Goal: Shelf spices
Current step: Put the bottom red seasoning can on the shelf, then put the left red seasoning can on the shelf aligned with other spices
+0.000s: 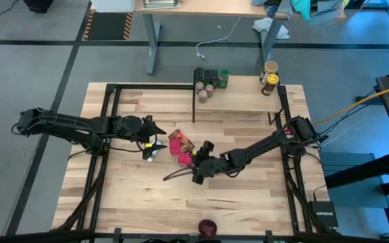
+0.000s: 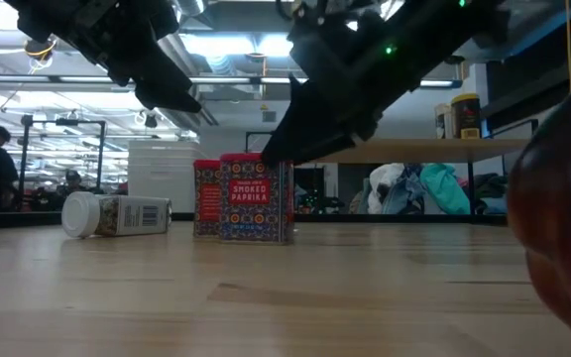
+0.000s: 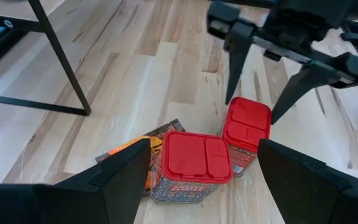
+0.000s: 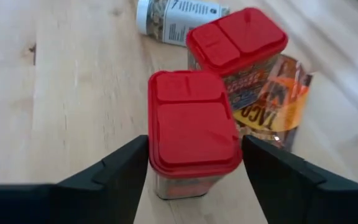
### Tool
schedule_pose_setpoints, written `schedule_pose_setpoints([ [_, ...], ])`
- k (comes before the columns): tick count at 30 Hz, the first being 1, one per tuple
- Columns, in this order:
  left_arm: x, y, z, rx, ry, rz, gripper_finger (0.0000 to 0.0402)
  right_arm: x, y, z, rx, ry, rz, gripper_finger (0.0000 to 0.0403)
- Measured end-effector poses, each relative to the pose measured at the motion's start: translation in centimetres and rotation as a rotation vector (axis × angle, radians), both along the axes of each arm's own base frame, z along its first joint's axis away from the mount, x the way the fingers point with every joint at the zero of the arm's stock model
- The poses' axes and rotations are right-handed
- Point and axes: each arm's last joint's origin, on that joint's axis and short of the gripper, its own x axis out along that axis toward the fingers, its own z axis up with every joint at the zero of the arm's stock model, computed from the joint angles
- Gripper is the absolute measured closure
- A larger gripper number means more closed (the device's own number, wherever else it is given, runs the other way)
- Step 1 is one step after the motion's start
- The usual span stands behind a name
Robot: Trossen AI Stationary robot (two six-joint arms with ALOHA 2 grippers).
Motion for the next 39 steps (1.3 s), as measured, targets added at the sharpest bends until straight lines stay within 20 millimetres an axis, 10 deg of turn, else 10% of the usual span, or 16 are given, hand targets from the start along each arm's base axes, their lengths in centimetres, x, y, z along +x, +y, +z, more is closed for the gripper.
schedule_pose_setpoints([
  [30, 0.0, 0.0, 0.0, -0.007, -0.001, 0.004, 0.0112, 0.1, -0.6, -3.7, 0.0, -0.136, -0.024, 0.0202],
  [39, 0.0, 0.0, 0.0, -0.01, -0.001, 0.006, 0.0112, -3.5, 1.2, 3.5, -0.168, -0.18, -0.141, 0.0202],
])
